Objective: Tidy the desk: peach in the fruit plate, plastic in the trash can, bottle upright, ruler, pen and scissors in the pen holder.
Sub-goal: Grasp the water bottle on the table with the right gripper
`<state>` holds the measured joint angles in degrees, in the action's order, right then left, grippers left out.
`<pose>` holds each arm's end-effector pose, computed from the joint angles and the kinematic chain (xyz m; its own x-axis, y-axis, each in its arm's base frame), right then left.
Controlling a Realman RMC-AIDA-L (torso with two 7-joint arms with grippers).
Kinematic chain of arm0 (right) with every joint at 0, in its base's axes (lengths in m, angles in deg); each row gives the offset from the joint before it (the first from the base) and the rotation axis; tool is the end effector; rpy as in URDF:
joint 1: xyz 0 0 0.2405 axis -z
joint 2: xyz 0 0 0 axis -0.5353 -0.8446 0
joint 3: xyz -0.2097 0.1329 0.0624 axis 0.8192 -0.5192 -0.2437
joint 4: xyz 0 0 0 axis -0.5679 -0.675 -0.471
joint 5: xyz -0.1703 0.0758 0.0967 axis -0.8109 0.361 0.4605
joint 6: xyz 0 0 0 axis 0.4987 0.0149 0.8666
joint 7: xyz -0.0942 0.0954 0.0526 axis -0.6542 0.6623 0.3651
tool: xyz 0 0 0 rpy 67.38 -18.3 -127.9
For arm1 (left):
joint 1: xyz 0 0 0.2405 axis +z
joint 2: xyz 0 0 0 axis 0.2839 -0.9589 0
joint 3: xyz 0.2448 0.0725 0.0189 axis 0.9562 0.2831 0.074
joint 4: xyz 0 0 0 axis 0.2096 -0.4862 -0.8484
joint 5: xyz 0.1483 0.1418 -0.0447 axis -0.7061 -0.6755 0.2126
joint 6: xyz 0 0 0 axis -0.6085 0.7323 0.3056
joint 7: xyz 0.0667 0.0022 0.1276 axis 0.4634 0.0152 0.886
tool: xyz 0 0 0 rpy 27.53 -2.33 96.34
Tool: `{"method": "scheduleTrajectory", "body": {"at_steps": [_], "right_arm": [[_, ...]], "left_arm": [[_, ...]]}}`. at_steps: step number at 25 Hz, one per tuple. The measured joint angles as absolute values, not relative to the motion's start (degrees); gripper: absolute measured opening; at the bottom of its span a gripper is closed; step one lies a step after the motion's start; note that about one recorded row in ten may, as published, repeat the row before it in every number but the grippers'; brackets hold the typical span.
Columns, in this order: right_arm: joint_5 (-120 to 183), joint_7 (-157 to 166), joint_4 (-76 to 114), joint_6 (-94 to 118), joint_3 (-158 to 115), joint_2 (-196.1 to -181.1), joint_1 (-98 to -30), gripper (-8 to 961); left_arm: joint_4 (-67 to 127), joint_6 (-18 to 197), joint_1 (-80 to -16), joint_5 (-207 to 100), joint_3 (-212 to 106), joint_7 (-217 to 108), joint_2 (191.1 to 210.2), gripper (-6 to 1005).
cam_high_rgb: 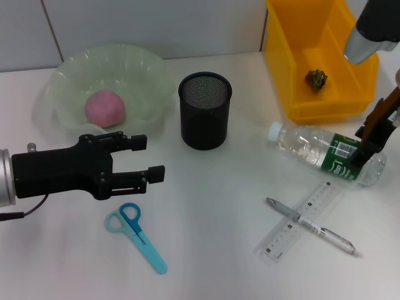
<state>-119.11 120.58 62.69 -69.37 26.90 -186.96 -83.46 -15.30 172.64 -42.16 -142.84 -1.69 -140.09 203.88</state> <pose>0.2384 0.4094 0.0624 0.7013 -0.5616 0.4390 -0.4024 -0.8203 -0.4065 -0.2306 0.3203 0.0045 0.7946 0.3071 0.5237 0.3883 -0.9202 -0.0496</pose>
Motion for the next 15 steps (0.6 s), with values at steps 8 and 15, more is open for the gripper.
{"method": "scheduleTrajectory", "body": {"at_steps": [8, 15], "right_arm": [[-120.4, 120.5, 60.2, -66.2, 27.8, -187.91, -83.7, 816], [-120.4, 120.6, 58.7, -65.0, 28.2, -188.18, -83.7, 816]], "left_arm": [[-15.2, 172.8, -42.2, -142.7, -1.7, -140.2, 203.88, 796], [-15.2, 172.8, -42.1, -142.7, -1.7, -140.2, 203.88, 797]]}}
